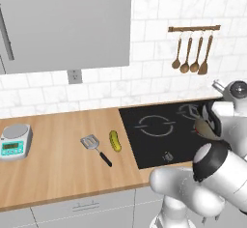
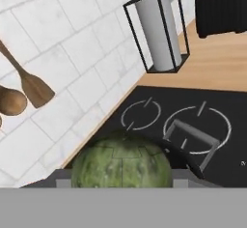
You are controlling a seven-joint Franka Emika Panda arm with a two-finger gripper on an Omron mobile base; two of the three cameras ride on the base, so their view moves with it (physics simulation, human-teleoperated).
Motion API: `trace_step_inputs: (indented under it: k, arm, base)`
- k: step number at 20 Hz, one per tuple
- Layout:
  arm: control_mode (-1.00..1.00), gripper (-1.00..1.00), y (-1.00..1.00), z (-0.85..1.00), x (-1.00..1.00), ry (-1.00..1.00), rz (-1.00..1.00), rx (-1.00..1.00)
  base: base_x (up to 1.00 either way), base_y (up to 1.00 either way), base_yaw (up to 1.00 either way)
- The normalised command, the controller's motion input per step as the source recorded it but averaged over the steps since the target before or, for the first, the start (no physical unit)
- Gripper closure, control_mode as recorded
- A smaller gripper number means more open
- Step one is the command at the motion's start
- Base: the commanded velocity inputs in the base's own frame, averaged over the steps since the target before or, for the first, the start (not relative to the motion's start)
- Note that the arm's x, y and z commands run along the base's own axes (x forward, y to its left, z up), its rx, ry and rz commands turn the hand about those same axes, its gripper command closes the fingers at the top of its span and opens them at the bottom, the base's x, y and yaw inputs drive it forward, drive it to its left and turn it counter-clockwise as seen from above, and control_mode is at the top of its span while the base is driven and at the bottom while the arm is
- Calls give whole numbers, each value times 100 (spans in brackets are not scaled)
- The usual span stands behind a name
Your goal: Put the cucumber and cucumber in the pot. Retrieve the spatula and lightly stir the vegetables in the pot.
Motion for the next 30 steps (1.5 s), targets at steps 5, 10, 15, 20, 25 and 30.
trace_step_inputs:
  k: [5, 10, 15, 20, 25, 30]
  arm:
    - [-100, 100, -41, -22, 65, 13, 0, -1]
    - [-100, 100, -32, -24, 58, 14, 0, 0]
    - [-100, 100, -36, -45, 36, 2, 0, -3]
    - [-100, 100, -33, -53, 20, 0, 0, -2]
    - [-100, 100, -35, -40, 32, 2, 0, 0]
    - [-100, 100, -38, -21, 28, 0, 0, 0]
  base:
    - [0, 0, 0]
    - [0, 0, 0]
    - [0, 0, 0]
    - [0, 0, 0]
    - [0, 0, 0]
    - [0, 0, 0]
